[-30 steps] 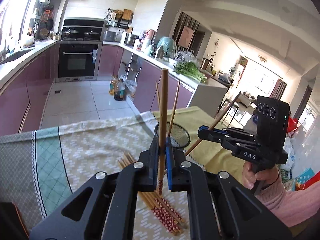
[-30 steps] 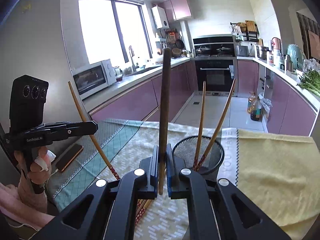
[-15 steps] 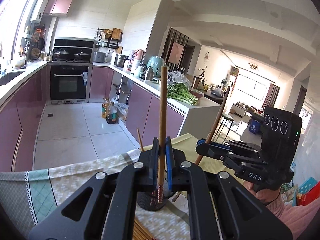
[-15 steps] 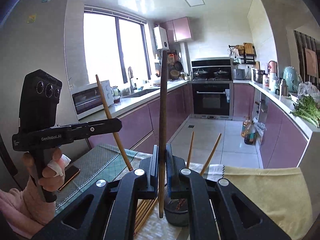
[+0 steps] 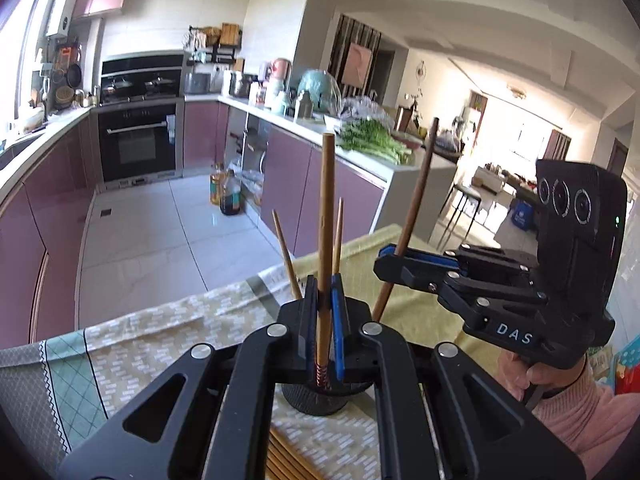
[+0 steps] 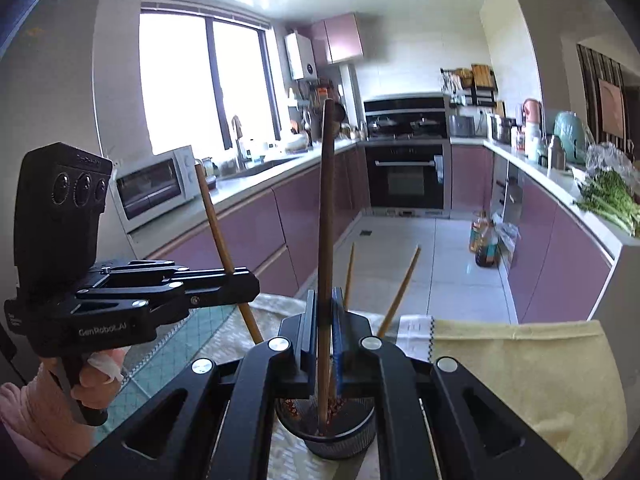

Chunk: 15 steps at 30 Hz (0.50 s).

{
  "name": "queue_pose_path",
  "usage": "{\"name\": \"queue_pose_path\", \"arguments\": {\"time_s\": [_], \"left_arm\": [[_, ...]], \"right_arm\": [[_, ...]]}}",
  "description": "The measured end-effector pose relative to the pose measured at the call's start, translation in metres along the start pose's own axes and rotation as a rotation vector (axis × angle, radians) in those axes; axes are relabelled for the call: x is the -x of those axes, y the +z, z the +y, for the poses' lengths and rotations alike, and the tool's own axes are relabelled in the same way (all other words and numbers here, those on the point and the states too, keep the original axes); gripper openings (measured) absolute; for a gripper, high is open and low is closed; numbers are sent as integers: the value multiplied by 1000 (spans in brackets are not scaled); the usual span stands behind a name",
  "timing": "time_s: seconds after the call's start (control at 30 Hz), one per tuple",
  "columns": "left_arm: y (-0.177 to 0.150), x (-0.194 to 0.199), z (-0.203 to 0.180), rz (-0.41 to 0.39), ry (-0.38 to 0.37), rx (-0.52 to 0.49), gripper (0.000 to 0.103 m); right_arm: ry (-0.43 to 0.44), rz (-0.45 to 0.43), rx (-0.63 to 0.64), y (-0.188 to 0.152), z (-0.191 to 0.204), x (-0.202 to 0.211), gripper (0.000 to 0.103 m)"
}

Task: Organize utensils
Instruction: 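Lift the left tool's chopstick into the mesh cup while the right tool inserts its own, then open the left tool to release its chopstick while the right tool releases its own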

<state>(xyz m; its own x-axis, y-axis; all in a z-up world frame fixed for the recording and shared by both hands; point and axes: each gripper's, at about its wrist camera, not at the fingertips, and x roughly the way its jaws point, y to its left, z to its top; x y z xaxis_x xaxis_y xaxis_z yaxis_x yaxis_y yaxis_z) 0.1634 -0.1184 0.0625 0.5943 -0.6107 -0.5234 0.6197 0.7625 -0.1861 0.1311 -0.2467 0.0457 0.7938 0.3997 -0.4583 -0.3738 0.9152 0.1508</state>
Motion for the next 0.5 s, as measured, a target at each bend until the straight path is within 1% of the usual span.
{"name": "queue_pose_path", "arguments": {"time_s": [0.2,0.3,0.5], "left_arm": [[-14,-24,9,88,-15,-1,7],[-18,-36,12,127,-12,5,7],[-14,-49,13,135,5,16,8]], "right_arm": [[20,129,-24,-16,-7,-21,6],[25,174,-45,-20,-9,-32,6],[11,189,-91,-21,-19,-46,8]]}}
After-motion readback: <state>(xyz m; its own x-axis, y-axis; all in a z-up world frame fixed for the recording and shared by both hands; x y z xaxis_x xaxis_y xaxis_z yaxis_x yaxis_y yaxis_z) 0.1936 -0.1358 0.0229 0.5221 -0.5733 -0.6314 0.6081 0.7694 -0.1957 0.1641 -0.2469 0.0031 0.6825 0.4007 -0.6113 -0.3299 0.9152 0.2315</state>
